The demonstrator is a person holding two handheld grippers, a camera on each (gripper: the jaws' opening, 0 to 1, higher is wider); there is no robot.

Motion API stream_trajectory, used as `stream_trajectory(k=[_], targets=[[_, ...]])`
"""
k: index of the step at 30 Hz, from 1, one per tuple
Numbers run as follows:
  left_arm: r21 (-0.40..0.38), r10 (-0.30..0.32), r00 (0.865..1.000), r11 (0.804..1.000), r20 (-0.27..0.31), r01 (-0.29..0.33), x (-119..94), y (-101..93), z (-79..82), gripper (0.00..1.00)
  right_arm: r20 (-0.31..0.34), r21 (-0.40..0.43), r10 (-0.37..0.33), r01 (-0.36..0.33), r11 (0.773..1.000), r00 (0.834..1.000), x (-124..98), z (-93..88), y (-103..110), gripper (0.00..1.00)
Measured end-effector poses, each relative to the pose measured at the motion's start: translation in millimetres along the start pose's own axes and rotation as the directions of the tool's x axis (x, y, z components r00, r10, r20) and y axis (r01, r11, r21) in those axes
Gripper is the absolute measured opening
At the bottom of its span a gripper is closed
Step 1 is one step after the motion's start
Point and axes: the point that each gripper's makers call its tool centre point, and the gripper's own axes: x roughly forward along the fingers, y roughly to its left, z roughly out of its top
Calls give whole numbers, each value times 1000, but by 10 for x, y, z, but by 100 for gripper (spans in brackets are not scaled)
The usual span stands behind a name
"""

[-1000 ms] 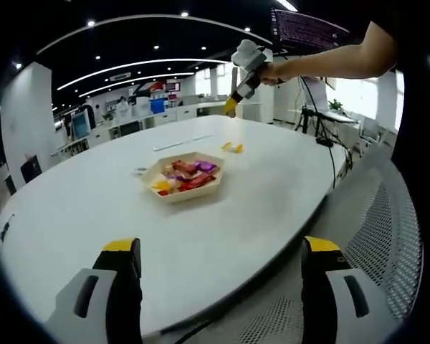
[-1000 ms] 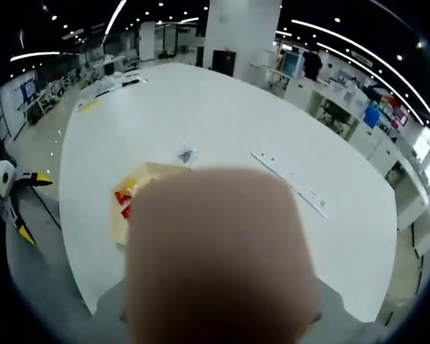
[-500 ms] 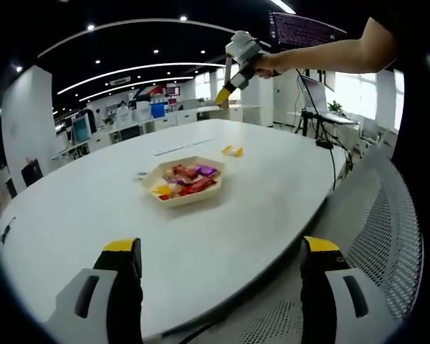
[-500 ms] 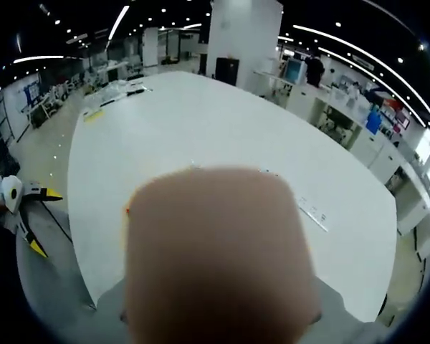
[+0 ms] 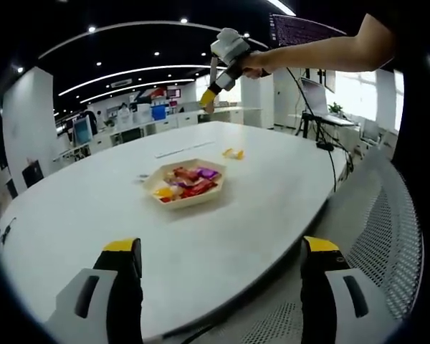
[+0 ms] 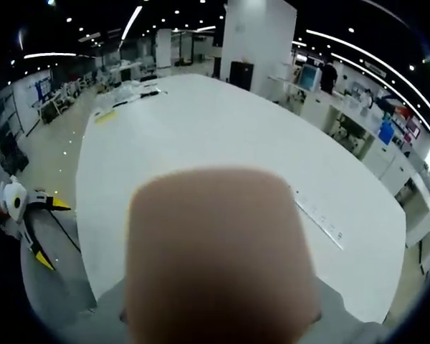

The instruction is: Place the target food into the container with the food tongs after gripping and lifting it, then release it inside without dropping or visibly crushing the food.

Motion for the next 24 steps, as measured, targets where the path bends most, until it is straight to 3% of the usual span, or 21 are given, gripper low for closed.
stream_trajectory(k=[12, 17, 24], targets=[[-1, 9, 1000, 1000, 5, -9, -1, 16, 6, 89, 25, -37, 43, -42, 998, 999, 136, 272, 175, 23], [-1, 9, 1000, 1000, 7, -9, -2, 16, 9, 89, 55, -21, 79, -78, 997, 995, 132, 377, 263, 27], [1, 9, 1000, 1000, 6, -9, -2, 15, 5, 89, 54, -18, 80, -79, 997, 995, 135, 385, 274, 27]])
